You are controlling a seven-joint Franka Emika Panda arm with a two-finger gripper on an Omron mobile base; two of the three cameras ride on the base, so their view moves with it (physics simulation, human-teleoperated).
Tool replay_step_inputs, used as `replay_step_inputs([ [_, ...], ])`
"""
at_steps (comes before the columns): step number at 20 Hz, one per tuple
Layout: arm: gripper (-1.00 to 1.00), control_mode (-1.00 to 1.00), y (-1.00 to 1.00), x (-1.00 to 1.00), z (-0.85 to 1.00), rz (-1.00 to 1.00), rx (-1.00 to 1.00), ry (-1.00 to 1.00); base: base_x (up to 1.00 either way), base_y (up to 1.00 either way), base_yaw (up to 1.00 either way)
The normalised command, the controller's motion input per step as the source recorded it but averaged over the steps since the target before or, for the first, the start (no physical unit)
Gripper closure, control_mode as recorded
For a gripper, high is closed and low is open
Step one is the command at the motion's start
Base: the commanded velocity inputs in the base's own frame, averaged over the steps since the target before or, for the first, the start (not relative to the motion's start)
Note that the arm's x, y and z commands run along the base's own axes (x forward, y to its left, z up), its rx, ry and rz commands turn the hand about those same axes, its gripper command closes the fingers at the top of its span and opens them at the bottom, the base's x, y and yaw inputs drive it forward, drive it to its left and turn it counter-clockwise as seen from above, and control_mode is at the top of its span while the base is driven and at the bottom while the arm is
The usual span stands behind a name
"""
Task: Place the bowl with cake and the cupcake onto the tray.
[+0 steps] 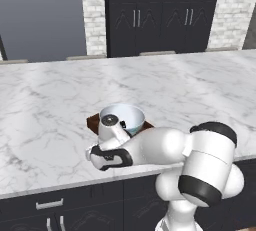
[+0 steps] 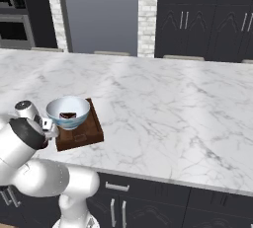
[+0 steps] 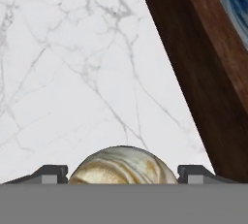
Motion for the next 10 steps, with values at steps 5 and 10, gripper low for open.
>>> replay_step_inputs([
  [5, 1.00, -1.00, 0.00, 0.00, -0.09, 0.00, 0.00, 0.00, 0.00, 0.00, 0.00],
  [10, 1.00, -1.00, 0.00, -0.16, 0.25, 0.00, 0.00, -0.03, 0.00, 0.00, 0.00],
])
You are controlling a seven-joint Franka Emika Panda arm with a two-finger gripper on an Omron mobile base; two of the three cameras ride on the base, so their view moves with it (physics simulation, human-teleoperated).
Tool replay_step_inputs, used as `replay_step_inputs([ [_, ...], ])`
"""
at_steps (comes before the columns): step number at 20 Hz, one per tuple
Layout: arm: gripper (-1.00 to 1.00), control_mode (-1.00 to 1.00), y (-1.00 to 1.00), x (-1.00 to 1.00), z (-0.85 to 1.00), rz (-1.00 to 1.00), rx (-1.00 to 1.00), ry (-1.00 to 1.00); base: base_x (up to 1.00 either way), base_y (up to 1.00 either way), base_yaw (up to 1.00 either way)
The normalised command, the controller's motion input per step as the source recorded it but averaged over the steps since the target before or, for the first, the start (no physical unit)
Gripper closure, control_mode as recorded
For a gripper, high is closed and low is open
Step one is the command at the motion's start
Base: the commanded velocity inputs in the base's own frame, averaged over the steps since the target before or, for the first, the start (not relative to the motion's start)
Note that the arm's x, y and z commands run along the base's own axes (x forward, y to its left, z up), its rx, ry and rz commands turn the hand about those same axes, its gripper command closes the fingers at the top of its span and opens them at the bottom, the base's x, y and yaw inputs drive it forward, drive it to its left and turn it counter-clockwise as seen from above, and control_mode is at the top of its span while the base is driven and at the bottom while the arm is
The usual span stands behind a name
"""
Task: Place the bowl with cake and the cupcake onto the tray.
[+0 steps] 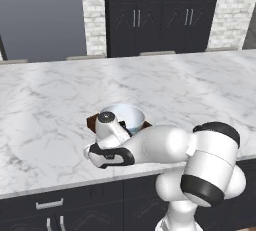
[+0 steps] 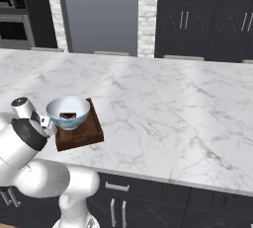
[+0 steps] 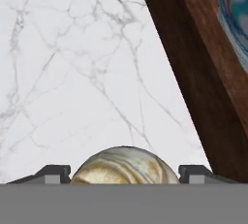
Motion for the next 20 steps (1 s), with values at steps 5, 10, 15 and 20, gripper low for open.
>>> replay_step_inputs([
  [5, 1.00, -1.00, 0.00, -0.19, 0.59, 0.00, 0.00, -0.07, 0.00, 0.00, 0.00],
  [10, 1.00, -1.00, -0.09, -0.09, 0.36, 0.00, 0.00, -0.02, 0.00, 0.00, 0.00],
  [15, 1.00, -1.00, -0.32, -0.07, 0.34, 0.00, 0.00, -0.01, 0.00, 0.00, 0.00],
  [20, 1.00, -1.00, -0.44, -0.06, 0.28, 0.00, 0.00, 0.00, 0.00, 0.00, 0.00],
])
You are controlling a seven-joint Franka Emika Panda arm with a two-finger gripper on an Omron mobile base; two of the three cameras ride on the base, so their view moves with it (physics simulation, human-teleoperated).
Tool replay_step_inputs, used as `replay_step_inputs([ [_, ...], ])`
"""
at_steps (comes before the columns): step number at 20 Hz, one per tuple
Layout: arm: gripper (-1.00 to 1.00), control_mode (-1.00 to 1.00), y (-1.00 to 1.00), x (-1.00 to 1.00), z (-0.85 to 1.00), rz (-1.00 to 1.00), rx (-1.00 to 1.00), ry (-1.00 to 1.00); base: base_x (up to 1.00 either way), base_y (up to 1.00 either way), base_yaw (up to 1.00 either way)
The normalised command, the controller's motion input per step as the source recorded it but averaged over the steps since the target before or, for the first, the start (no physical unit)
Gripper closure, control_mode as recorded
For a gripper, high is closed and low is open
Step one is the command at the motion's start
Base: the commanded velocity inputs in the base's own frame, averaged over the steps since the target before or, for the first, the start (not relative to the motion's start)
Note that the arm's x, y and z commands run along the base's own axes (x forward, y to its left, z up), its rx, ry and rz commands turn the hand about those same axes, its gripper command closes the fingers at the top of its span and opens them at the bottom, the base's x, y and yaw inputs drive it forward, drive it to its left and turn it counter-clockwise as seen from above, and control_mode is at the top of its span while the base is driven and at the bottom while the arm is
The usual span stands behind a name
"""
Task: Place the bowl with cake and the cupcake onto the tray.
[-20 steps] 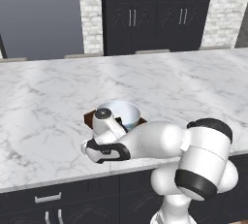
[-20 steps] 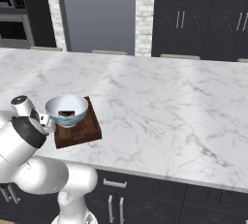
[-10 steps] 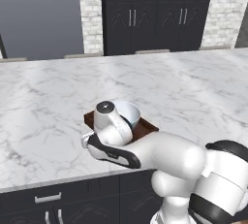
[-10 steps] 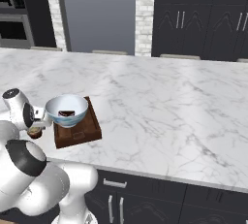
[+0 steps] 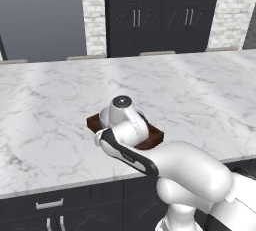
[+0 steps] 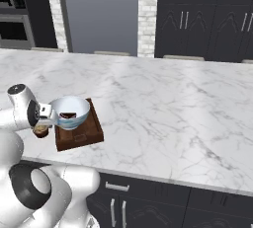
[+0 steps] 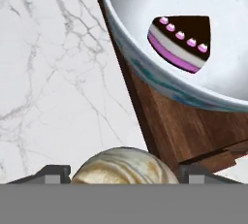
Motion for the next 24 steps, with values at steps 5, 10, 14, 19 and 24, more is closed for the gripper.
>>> replay_step_inputs([
  [5, 1.00, -1.00, -0.51, -0.03, 0.25, 0.00, 0.00, 0.00, 0.00, 0.00, 0.00],
  [10, 1.00, -1.00, -0.54, 0.00, 0.23, 0.00, 0.00, 0.00, 0.00, 0.00, 0.00],
  [14, 1.00, -1.00, -0.56, 0.00, 0.14, 0.00, 0.02, 0.00, 0.00, 0.00, 0.00],
  [19, 1.00, -1.00, -0.57, 0.00, 0.07, 0.00, 0.02, 0.00, 0.00, 0.00, 0.00],
  [24, 1.00, -1.00, -0.53, 0.10, 0.00, 0.00, 0.02, 0.00, 0.00, 0.00, 0.00],
])
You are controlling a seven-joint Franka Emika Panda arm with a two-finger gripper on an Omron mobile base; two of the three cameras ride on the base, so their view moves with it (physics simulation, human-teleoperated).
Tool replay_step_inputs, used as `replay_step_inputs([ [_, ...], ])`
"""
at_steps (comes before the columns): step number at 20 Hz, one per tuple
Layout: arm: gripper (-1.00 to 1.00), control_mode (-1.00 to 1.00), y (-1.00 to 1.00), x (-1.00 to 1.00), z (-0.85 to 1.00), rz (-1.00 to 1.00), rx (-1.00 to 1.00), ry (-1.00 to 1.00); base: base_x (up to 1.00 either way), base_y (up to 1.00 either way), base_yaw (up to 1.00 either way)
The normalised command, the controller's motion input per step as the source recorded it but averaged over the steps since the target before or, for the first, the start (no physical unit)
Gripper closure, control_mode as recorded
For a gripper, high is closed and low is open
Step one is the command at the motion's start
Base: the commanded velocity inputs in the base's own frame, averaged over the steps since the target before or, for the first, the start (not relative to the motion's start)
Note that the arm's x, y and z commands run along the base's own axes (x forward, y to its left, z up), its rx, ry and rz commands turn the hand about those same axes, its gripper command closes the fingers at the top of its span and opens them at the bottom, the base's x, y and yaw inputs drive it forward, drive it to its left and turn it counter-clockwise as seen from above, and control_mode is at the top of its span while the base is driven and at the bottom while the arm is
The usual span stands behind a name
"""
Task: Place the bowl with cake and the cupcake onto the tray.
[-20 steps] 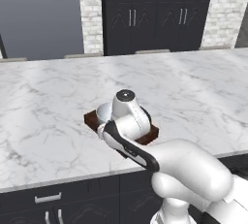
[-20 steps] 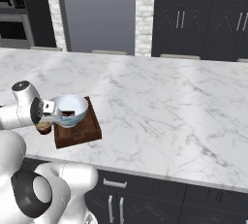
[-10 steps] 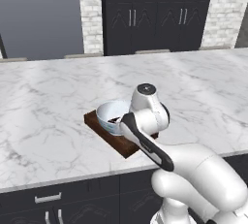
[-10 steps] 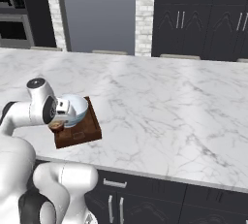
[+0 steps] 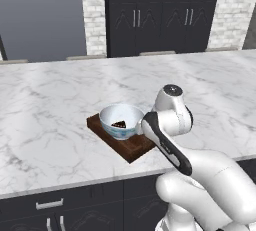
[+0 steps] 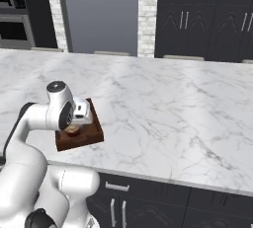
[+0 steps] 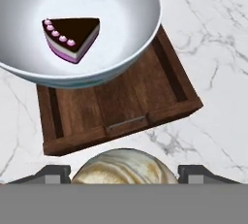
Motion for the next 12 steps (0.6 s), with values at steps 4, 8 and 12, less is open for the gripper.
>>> replay_step_inputs([
  [4, 1.00, -1.00, -0.49, 0.18, 0.04, 0.00, 0.03, 0.00, 0.00, 0.00, 0.00],
  [8, 1.00, -1.00, -0.41, 0.32, 0.21, 0.00, 0.02, 0.00, 0.00, 0.00, 0.00],
  [12, 1.00, -1.00, -0.23, 0.44, 0.17, 0.00, 0.01, 0.00, 0.00, 0.00, 0.00],
])
